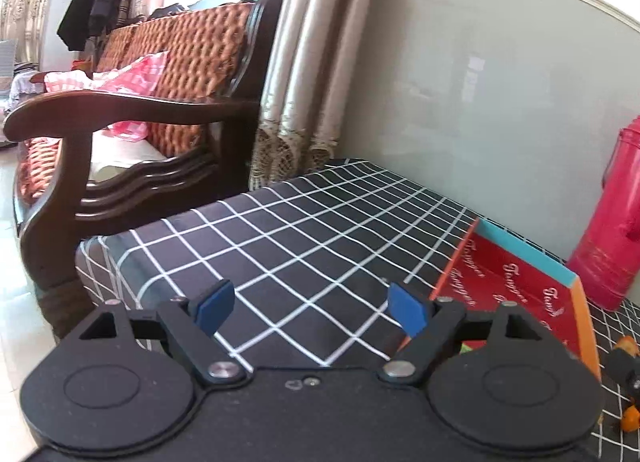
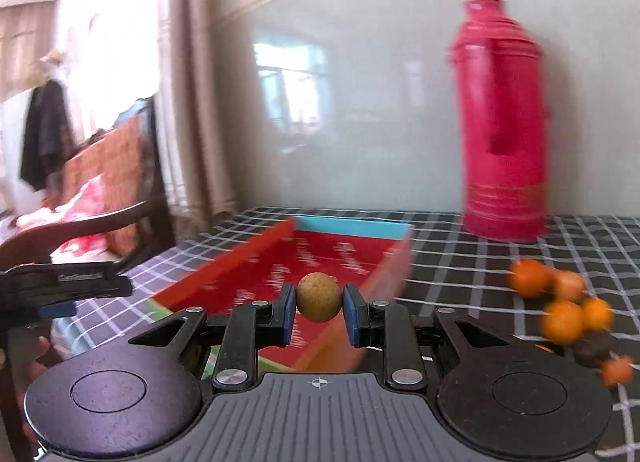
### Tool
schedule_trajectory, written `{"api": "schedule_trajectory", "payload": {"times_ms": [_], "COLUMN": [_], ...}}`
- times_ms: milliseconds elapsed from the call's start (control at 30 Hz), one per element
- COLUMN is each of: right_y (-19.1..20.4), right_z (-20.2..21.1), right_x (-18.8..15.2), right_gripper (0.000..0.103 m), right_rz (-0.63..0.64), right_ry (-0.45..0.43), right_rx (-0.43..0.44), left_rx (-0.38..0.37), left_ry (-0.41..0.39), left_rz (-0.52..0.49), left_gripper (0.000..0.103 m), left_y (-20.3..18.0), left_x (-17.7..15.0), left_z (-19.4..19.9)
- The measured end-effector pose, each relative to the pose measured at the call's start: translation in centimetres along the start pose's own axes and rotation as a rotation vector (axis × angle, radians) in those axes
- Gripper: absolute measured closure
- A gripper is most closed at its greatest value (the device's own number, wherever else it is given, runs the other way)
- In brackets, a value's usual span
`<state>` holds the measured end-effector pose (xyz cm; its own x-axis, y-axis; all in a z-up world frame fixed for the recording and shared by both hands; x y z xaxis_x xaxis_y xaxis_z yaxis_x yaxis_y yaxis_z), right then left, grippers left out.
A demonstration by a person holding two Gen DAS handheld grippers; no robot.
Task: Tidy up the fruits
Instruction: 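Lower the tan fruit into the box and open the right gripper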
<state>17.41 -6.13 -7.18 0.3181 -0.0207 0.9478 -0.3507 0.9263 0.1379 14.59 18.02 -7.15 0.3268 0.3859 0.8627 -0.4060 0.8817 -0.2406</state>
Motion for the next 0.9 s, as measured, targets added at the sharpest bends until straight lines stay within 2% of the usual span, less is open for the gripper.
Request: {"api": "schedule_trajectory", "payload": {"times_ms": [167, 333, 367, 400, 500, 633, 700, 800, 900], "right_y": [1.8, 1.5, 1.3, 1.1, 0.7, -0.4, -1.2, -2.6, -4.0], "right_z": [-1.5, -2.0, -2.0, -1.9, -1.0, 0.1, 0.8, 2.0, 3.4], "right_x": [-0.9, -1.3, -1.3, -1.2, -0.8, -0.5, -0.3, -0.2, -0.3], "right_gripper": [0.077, 0.077, 0.071, 0.055, 0.039, 0.025, 0.015, 0.003, 0.0], "right_rz": [0.052, 0.047, 0.036, 0.025, -0.001, -0.02, -0.035, -0.044, -0.038], "right_ry": [0.045, 0.061, 0.068, 0.071, 0.03, -0.009, -0.029, -0.07, -0.106], "right_rx": [0.027, 0.023, 0.026, 0.026, 0.021, -0.036, -0.077, -0.173, -0.307], "left_rx": [0.011, 0.013, 0.012, 0.012, 0.007, -0.002, -0.014, -0.041, -0.08], "left_ry": [-0.001, -0.001, -0.001, -0.001, -0.002, -0.006, -0.01, -0.016, -0.028], "left_rz": [0.012, 0.017, 0.016, 0.016, 0.006, -0.015, -0.031, -0.061, -0.102], "left_gripper": [0.026, 0.026, 0.026, 0.026, 0.026, 0.026, 0.026, 0.025, 0.025], "left_y": [1.1, 1.3, 1.3, 1.2, 0.9, 0.0, -0.6, -2.0, -3.9], "left_x": [0.3, 0.4, 0.4, 0.4, 0.3, 0.2, 0.2, -0.1, -0.4], "left_z": [0.0, -0.1, 0.0, 0.0, 0.0, 0.1, 0.2, 0.4, 0.7]}}
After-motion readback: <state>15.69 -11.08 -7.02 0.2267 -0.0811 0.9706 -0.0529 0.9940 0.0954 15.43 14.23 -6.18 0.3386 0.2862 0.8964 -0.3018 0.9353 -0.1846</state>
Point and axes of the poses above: each gripper's, at about its wrist camera, not at the fingertips, and z roughly against the way its jaws point, y to its left, x to its top, the point moved 2 cm from there along -z, roughly the way its jaws point, and after that the axes turned 8 degrees about -x, right-handed, at the moved point
